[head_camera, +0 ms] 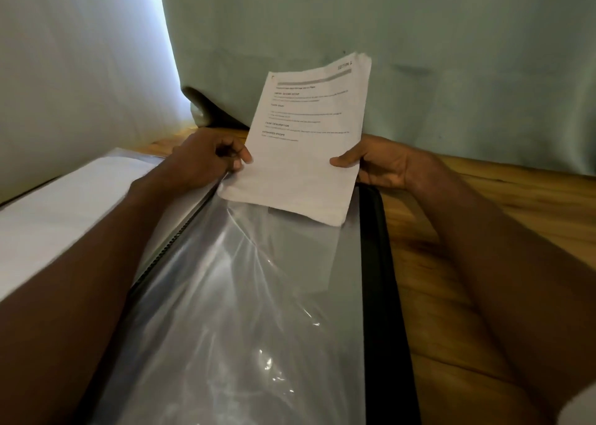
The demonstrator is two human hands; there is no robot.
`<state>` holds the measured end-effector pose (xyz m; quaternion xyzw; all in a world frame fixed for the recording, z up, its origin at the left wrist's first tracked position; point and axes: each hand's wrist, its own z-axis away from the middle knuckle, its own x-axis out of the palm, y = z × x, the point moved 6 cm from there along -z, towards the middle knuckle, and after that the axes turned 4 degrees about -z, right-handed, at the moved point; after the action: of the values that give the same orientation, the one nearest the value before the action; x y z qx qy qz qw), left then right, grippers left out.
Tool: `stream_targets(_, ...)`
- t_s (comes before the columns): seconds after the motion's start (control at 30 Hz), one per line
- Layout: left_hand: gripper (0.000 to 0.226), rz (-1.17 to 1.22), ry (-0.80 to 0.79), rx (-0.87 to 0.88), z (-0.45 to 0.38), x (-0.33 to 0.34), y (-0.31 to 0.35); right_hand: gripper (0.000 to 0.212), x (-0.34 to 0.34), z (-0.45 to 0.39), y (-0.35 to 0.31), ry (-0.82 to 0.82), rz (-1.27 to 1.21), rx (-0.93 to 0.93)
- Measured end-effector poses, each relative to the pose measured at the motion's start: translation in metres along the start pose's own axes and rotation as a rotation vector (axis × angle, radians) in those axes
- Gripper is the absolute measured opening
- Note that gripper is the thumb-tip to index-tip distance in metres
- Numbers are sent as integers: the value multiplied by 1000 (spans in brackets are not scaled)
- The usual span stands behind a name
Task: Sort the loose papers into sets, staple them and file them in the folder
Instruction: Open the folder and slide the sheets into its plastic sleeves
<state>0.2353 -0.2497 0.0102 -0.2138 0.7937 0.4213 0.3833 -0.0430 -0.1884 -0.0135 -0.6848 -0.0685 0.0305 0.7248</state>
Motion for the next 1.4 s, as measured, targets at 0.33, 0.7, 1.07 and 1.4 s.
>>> stream_targets(0.33,12,-51,-87,22,2,14,18,42,-10,-7,-6,370,-77,-74)
stream_targets(0.7,8,-17,30,148,3,35,39,43,0,-3,-7,216,-23,13)
stream_targets(1.07,4,36,62,192,4,38,46,20,-17,-6,-6,209,-26,-20)
stream_targets(1.4,4,43,45,191,7,35,52,39,-20,-6,-9,306,174,22)
